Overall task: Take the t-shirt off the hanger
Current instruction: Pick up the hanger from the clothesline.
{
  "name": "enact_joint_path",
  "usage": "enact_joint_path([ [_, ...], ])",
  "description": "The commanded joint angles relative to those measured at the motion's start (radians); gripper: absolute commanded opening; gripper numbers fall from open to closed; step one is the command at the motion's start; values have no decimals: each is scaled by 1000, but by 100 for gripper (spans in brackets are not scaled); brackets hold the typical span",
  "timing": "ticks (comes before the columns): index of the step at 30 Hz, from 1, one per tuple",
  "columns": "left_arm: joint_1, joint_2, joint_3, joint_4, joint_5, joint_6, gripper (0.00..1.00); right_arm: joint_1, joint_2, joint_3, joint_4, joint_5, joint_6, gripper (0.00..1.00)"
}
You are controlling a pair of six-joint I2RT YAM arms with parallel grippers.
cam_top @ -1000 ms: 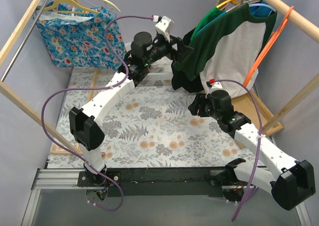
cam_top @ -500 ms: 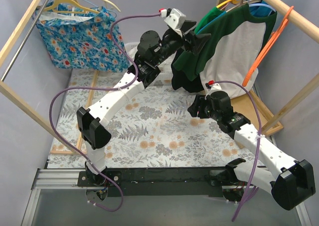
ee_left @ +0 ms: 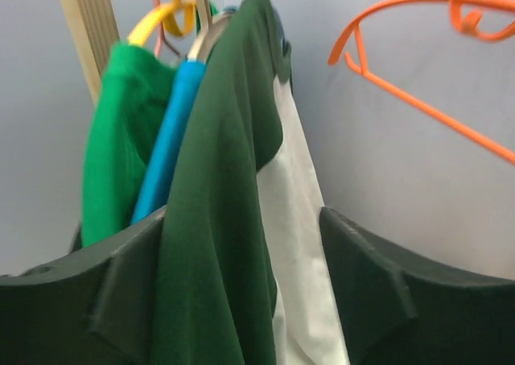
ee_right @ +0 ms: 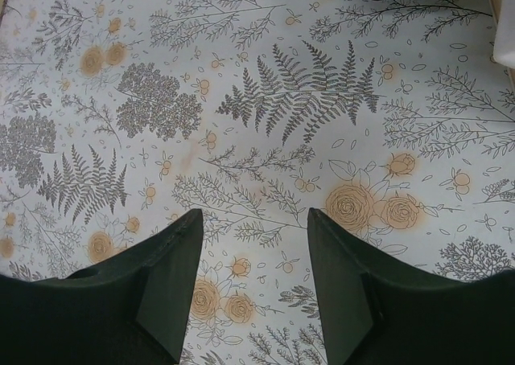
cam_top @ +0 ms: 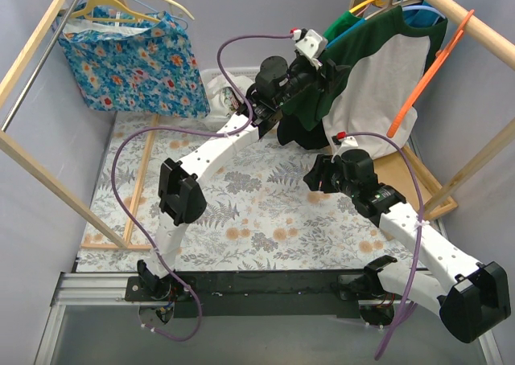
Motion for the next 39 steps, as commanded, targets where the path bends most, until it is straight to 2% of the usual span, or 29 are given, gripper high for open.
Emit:
enact_joint_path([
  [1, -6, -37, 17, 8, -4, 15, 57, 4, -15, -11, 29, 7, -18, 62],
  [2, -6, -45, 3, 20, 2, 12, 52, 4, -14, -11, 31, 6, -18, 62],
  [3, -6, -55, -33, 33, 7, 9, 36, 4, -12, -11, 29, 9, -18, 62],
  [4, -6, -72, -46, 56, 21, 2, 24, 4, -11, -12, 29, 10, -17, 62],
  [6, -8, -86, -66, 62, 24, -8, 11, 4, -11, -15, 31, 12, -15, 62],
  [7, -12, -94, -76, 63, 31, -9, 9, 4, -12, -17, 34, 13, -15, 62],
  [12, -28, -141, -118, 68, 47, -9, 7, 4, -8, -23, 37, 12, -11, 62],
  [14, -32, -151, -129, 63, 53, -6, 0, 4, -6, -23, 35, 10, -9, 62],
  [21, -58, -184, -155, 68, 65, -6, 0, 3, -5, -31, 38, 10, -4, 62],
  [30, -107, -203, -147, 183, 50, -26, 0, 4, -14, -34, 35, 18, -4, 61],
  [39, -147, -255, -218, 375, -31, -21, 0, 4, -24, -41, 31, 23, -3, 61],
])
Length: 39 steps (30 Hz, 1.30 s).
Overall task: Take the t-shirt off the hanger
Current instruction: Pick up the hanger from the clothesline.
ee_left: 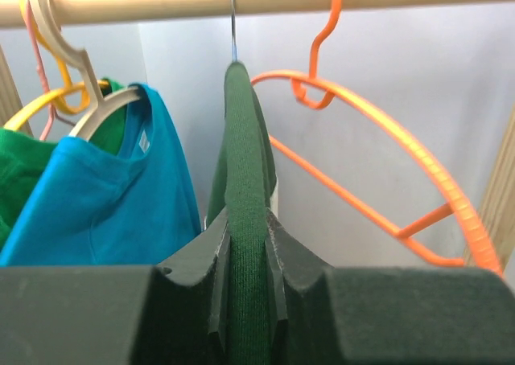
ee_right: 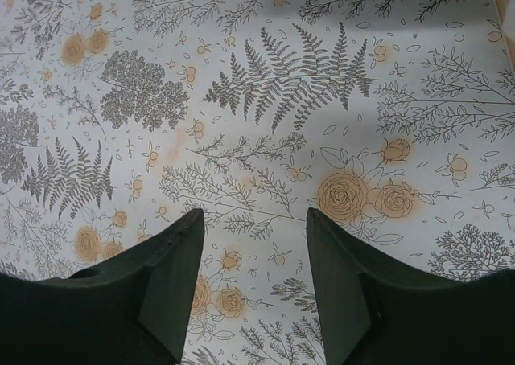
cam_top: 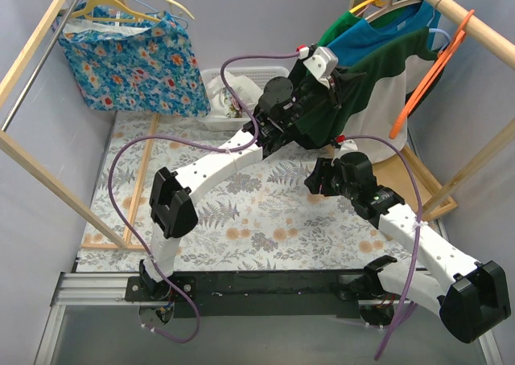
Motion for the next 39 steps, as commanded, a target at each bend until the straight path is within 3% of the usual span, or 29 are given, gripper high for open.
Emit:
enact_joint_path([
  [1, -21, -132, -20, 201, -38, 4, 0, 6, -26, -11, 29, 15, -2, 61],
  [7, -33, -189, -112, 290, -47, -8, 0, 4, -37, -16, 29, 18, -1, 61],
  [15, -33, -158, -67, 163, -51, -2, 0, 4, -44, -19, 29, 12, 4, 61],
  [16, -34, -154, -55, 138, -47, 7, 2, 4, -44, -19, 29, 12, 4, 61],
  [20, -34, -80, 84, -21, -24, 36, 39, 4, -38, -16, 29, 6, 3, 61],
  [22, -34, -45, 178, -96, -29, 48, 51, 4, -35, -14, 29, 1, 3, 61],
  [29, -34, 63, 345, -242, -24, 73, 56, 4, -41, -17, 30, 6, 4, 61],
  [36, -34, 92, 319, -334, -41, 113, 64, 4, -40, -20, 24, 3, 1, 61],
  [38, -33, 95, 302, -336, -55, 123, 63, 4, -38, -25, 29, 3, 1, 61],
  [39, -34, 101, 307, -336, -69, 128, 58, 4, -38, -27, 30, 1, 1, 61],
])
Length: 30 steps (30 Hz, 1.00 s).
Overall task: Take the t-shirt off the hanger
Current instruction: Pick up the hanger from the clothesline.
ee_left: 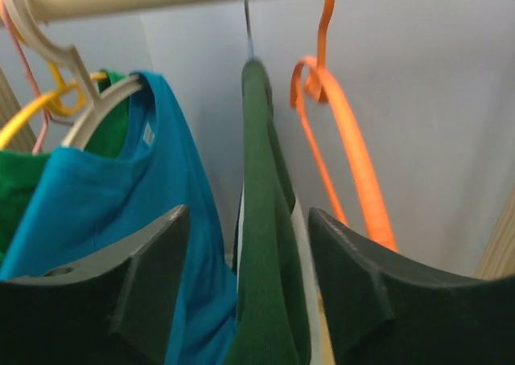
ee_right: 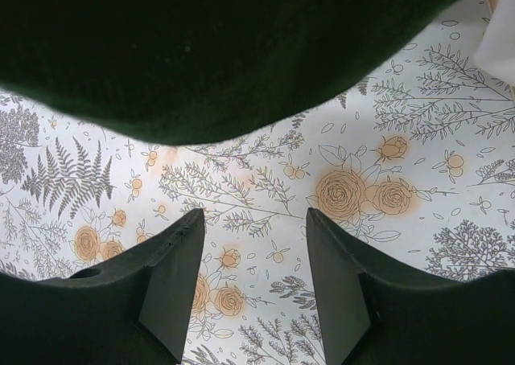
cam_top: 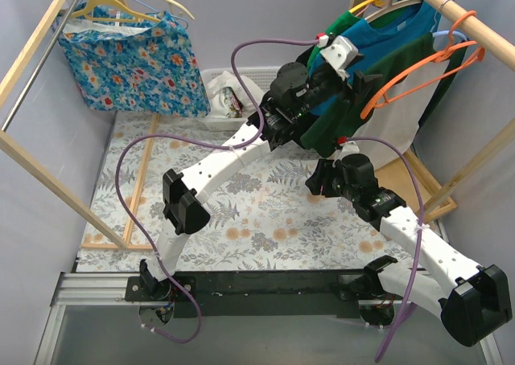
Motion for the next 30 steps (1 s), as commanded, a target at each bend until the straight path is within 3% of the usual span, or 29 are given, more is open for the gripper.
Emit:
enact_joint_path([
  [1, -6, 5, 2, -60, -70, 49, 55, 4, -12, -12, 33, -5, 2, 61],
  [5, -6, 48, 42, -72, -107, 89, 38, 4, -2, -10, 33, -6, 5, 61],
  [6, -6, 46, 39, -60, -109, 92, 30, 4, -4, -10, 35, -3, 3, 61],
  [7, -6, 46, 30, -52, -109, 92, 14, 4, -2, -12, 35, 0, 6, 61],
  [9, -4, 40, 25, -31, -112, 87, 1, 4, 1, -10, 36, -2, 6, 61],
  [23, -6, -40, 22, 186, -135, 89, 0, 4, 25, -6, 35, 1, 11, 60],
  [30, -6, -79, 28, 218, -117, 101, 0, 4, 28, -4, 35, -2, 14, 59],
])
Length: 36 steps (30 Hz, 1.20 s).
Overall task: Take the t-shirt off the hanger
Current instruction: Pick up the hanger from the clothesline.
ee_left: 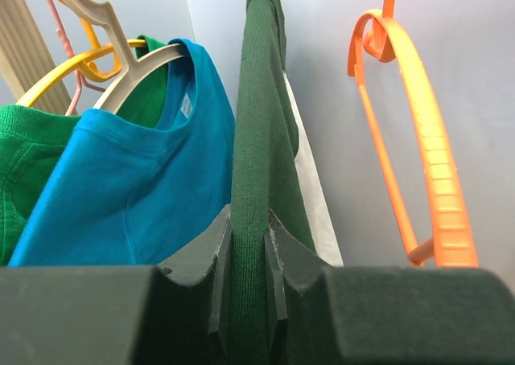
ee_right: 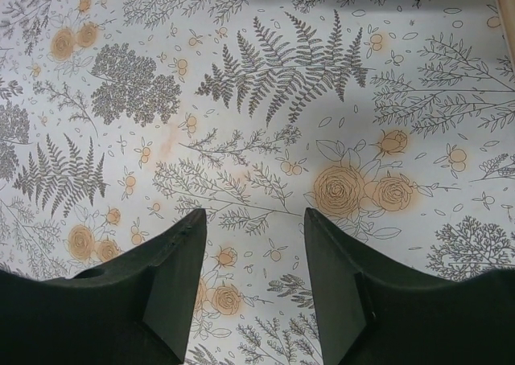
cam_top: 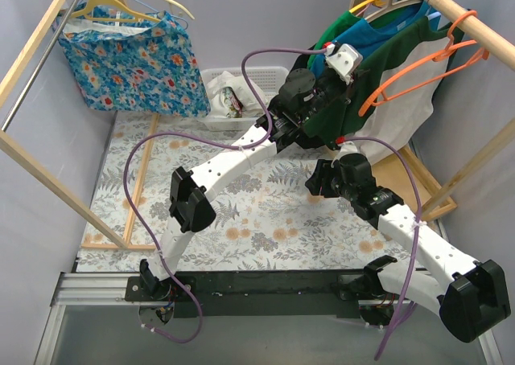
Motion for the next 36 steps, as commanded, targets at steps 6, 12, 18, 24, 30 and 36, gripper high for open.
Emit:
enact_joint_path([
  [6, -5, -253, -100, 212, -11, 35, 0, 4, 0, -9, 33, -6, 11, 59],
  [12, -5, -387, -285, 266, -14, 49, 0, 4, 1, -13, 33, -13, 11, 59],
  [18, -6, -517, -450, 242, -32, 87, 0, 4, -5, -13, 33, -13, 9, 59],
  [24, -11, -718, -672, 214, -123, 104, 0, 4, -8, -10, 36, -13, -9, 60],
  [30, -11, -937, -861, 168, -177, 103, 0, 4, 15, 7, 55, -33, -18, 61],
  [36, -9, -1109, -941, 13, -216, 106, 0, 4, 24, 21, 72, -39, -43, 62],
])
